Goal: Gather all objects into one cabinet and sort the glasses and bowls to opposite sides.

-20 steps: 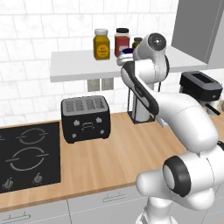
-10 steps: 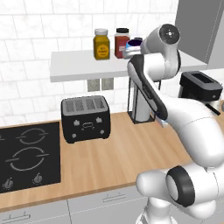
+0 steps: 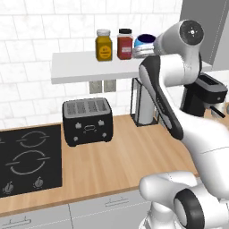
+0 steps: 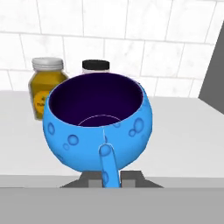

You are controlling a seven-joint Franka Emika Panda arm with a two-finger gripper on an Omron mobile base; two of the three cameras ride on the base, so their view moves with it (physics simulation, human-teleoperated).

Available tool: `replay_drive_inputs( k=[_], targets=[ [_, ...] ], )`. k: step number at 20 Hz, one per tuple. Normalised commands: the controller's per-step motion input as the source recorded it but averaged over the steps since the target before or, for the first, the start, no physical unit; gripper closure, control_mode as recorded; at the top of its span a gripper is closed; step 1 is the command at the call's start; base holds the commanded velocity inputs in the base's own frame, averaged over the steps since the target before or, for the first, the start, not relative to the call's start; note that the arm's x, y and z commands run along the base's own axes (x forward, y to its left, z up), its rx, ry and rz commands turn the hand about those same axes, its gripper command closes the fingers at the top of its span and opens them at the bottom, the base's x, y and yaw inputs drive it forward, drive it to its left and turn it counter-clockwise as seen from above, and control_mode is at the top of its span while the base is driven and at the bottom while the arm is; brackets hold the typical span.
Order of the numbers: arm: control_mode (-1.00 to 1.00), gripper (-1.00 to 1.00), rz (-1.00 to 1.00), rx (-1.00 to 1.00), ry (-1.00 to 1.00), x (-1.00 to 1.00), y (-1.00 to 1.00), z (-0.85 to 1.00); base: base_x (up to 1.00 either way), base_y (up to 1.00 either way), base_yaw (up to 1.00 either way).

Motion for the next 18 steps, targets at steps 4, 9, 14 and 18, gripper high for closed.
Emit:
replay_drive_inputs(
  k=[4, 9, 14, 18],
  targets=[
    [-1.00, 1.00, 0.00, 0.00, -0.14, -0.42, 0.00, 0.19, 0.00, 0.00, 0.00],
    [-1.00, 1.00, 0.00, 0.00, -0.04, 0.00, 0.00, 0.04, 0.00, 0.00, 0.00],
    [1.00, 1.00, 0.00, 0.00, 0.00, 0.00, 0.00, 0.00, -0.43, -0.02, 0.00],
    [1.00, 1.00, 0.00, 0.00, 0.00, 0.00, 0.00, 0.00, -0.93, -0.04, 0.00]
  ],
)
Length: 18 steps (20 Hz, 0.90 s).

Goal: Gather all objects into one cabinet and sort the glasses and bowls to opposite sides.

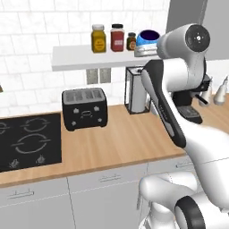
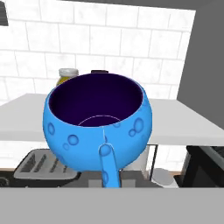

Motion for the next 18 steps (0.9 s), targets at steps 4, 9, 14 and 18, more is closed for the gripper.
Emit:
replay_drive_inputs(
  k=[4, 9, 14, 18],
  targets=[
    [1.00, 1.00, 0.00, 0.00, 0.00, 0.00, 0.00, 0.00, -1.00, -0.02, 0.00],
    [1.00, 1.00, 0.00, 0.00, 0.00, 0.00, 0.00, 0.00, -1.00, -0.01, 0.00],
    [1.00, 1.00, 0.00, 0.00, 0.00, 0.00, 0.00, 0.00, -0.99, 0.25, 0.00],
    [1.00, 1.00, 0.00, 0.00, 0.00, 0.00, 0.00, 0.00, -0.86, 0.81, 0.00]
  ],
)
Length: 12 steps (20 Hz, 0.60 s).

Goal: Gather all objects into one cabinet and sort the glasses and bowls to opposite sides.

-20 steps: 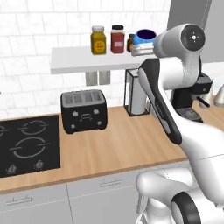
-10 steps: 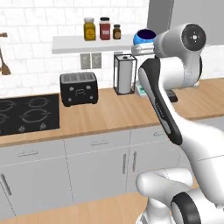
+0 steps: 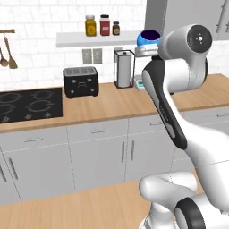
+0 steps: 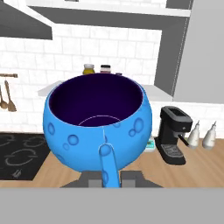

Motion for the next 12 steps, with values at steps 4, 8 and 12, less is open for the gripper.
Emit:
replay_drive_inputs(
  k=[4, 8, 12],
  targets=[
    [1.00, 1.00, 0.00, 0.00, 0.00, 0.00, 0.00, 0.00, -0.65, 0.97, -0.04],
    [1.00, 1.00, 0.00, 0.00, 0.00, 0.00, 0.00, 0.00, -0.46, 1.00, -0.05],
    [1.00, 1.00, 0.00, 0.00, 0.00, 0.00, 0.00, 0.00, -0.27, 1.00, -0.05]
  ],
)
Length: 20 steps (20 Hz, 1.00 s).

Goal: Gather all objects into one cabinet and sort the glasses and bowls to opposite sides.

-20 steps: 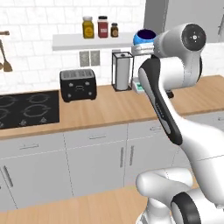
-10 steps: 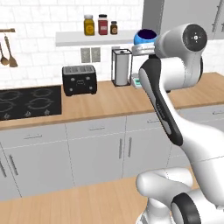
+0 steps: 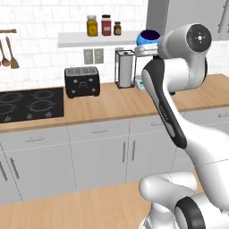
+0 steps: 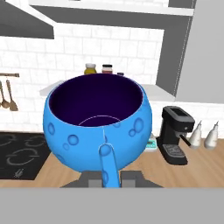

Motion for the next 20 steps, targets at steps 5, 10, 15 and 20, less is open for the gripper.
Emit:
replay_drive_inputs(
  k=[5, 10, 15, 20],
  targets=[
    [1.00, 1.00, 0.00, 0.00, 0.00, 0.00, 0.00, 0.00, -0.01, 1.00, -0.04],
    [1.00, 1.00, 0.00, 0.00, 0.00, 0.00, 0.00, 0.00, 0.63, 1.00, -0.03],
    [1.00, 1.00, 0.00, 0.00, 0.00, 0.00, 0.00, 0.00, 0.55, 0.85, -0.01],
    [1.00, 1.00, 0.00, 0.00, 0.00, 0.00, 0.00, 0.00, 0.13, 0.93, -0.01]
  ],
)
